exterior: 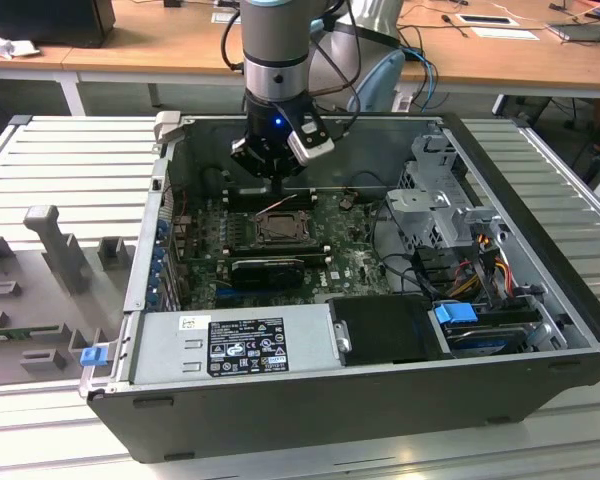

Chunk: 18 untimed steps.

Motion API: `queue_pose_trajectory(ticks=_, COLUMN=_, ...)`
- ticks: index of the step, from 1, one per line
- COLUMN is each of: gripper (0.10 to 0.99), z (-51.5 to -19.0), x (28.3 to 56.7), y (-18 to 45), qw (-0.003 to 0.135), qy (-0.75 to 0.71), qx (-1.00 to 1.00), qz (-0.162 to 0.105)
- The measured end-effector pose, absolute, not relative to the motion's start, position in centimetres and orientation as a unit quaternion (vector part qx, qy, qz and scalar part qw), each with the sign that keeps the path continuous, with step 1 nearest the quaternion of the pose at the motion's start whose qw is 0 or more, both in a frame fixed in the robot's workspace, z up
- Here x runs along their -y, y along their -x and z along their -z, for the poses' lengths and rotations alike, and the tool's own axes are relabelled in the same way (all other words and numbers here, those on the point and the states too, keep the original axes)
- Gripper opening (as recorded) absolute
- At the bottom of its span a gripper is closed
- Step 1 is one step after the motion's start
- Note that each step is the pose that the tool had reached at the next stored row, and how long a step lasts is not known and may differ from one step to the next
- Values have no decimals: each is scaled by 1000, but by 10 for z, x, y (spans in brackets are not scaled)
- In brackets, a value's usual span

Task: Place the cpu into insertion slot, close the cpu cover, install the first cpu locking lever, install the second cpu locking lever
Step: 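Install the first cpu locking lever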

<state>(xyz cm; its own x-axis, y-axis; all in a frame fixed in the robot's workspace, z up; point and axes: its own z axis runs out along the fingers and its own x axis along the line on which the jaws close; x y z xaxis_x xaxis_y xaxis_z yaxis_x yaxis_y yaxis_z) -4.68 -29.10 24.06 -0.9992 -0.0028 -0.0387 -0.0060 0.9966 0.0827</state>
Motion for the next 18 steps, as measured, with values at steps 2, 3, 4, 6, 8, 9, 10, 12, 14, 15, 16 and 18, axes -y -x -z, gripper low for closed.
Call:
queue_pose_trajectory(ticks=2, gripper=106, z=-241, x=291, y=47, qw=19, qy=2, qx=-999, qz=-41)
queue_pose_trajectory(ticks=3, gripper=106, z=-240, x=291, y=47, qw=19, qy=2, qx=-999, qz=-42)
queue_pose_trajectory(ticks=4, gripper=106, z=-240, x=291, y=46, qw=19, qy=2, qx=-999, qz=-42)
queue_pose_trajectory(ticks=6, gripper=106, z=-240, x=291, y=44, qw=19, qy=2, qx=-999, qz=-42)
queue_pose_trajectory(ticks=8, gripper=106, z=-239, x=291, y=44, qw=19, qy=2, qx=-999, qz=-43)
queue_pose_trajectory(ticks=9, gripper=106, z=-238, x=291, y=44, qw=19, qy=2, qx=-999, qz=-44)
queue_pose_trajectory(ticks=10, gripper=106, z=-237, x=291, y=44, qw=19, qy=2, qx=-999, qz=-45)
queue_pose_trajectory(ticks=12, gripper=106, z=-232, x=291, y=44, qw=19, qy=2, qx=-999, qz=-45)
queue_pose_trajectory(ticks=14, gripper=106, z=-228, x=291, y=44, qw=19, qy=3, qx=-999, qz=-46)
queue_pose_trajectory(ticks=15, gripper=106, z=-228, x=290, y=44, qw=19, qy=4, qx=-999, qz=-46)
queue_pose_trajectory(ticks=16, gripper=106, z=-228, x=290, y=43, qw=19, qy=6, qx=-999, qz=-46)
queue_pose_trajectory(ticks=18, gripper=106, z=-227, x=288, y=43, qw=19, qy=12, qx=-999, qz=-46)
